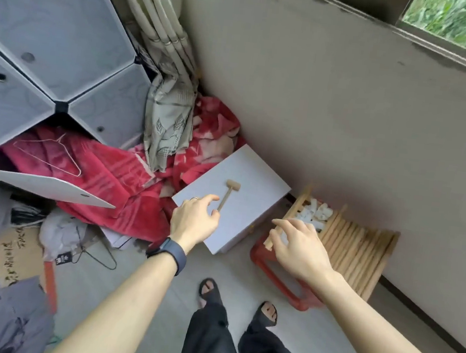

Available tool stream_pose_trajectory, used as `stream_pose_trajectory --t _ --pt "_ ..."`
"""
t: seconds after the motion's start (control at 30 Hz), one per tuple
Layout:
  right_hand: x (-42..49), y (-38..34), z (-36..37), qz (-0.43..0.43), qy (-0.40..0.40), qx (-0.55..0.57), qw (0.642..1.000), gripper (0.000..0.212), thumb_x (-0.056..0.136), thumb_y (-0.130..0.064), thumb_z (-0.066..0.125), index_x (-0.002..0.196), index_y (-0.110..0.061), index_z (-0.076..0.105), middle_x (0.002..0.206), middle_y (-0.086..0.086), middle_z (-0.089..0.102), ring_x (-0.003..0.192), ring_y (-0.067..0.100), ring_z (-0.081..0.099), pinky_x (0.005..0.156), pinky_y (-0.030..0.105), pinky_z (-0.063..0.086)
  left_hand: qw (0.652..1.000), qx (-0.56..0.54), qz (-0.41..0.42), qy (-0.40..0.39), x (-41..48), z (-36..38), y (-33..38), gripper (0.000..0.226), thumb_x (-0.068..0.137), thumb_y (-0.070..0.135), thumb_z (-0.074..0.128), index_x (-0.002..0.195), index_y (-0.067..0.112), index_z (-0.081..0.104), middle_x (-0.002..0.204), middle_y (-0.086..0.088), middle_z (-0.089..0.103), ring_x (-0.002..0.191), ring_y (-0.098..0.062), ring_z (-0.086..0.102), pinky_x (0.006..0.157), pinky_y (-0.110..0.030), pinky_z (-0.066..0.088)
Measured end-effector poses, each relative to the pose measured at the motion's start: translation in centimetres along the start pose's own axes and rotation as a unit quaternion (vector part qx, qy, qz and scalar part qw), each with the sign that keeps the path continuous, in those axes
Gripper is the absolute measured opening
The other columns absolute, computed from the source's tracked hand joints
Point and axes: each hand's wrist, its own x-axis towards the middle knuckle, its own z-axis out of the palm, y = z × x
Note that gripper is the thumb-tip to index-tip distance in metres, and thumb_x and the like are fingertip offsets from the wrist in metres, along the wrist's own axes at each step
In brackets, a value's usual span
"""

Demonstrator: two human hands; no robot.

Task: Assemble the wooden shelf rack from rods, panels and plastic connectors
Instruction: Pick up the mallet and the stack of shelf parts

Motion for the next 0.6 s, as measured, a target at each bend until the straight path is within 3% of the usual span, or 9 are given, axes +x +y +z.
stream_pose_trajectory --t 0.27,0.4,0.47,0.6 --pt "13.6 4.1 9.3 0.054 -0.083 -0.021 0.995 0.047 0.103 -0.042 0.036 0.145 -0.026 0.051 0.148 0.005 0.05 0.138 0.031 0.039 0.112 0.043 0.037 0.993 0.005 -0.069 -0.097 12.4 10.1 -4.2 0.046 0.097 0.032 0.05 0.143 0.03 0.05 0.141 -0.006 0.053 0.128 -0.03 0.05 0.097 -0.041 0.048" --pt "18.5 5.5 15.7 0.065 -0.137 -0.037 0.988 0.049 0.104 -0.039 0.039 0.148 -0.02 0.047 0.152 0.008 0.047 0.14 0.033 0.04 0.112 0.041 0.039 0.985 0.016 -0.085 -0.151 17.4 15.8 -7.0 0.054 0.098 0.035 0.049 0.15 0.025 0.036 0.147 -0.007 0.044 0.127 -0.03 0.051 0.092 -0.044 0.051" --pt "20.7 5.7 18.7 0.071 -0.161 -0.036 0.984 0.051 0.105 -0.037 0.039 0.153 -0.021 0.041 0.161 0.01 0.035 0.148 0.032 0.028 0.117 0.043 0.034 0.982 0.021 -0.087 -0.168 19.7 18.3 -8.2 0.056 0.1 0.036 0.049 0.151 0.023 0.031 0.148 -0.007 0.04 0.126 -0.031 0.052 0.089 -0.045 0.052" --pt "24.3 5.8 23.7 0.066 -0.203 -0.079 0.974 0.058 0.106 -0.041 0.027 0.162 -0.028 0.014 0.171 0.005 -0.01 0.157 0.025 -0.009 0.126 0.049 0.01 0.979 0.057 -0.07 -0.185 22.8 22.0 -10.4 0.052 0.102 0.037 0.05 0.148 0.017 0.033 0.146 -0.007 0.041 0.125 -0.03 0.052 0.083 -0.044 0.049"
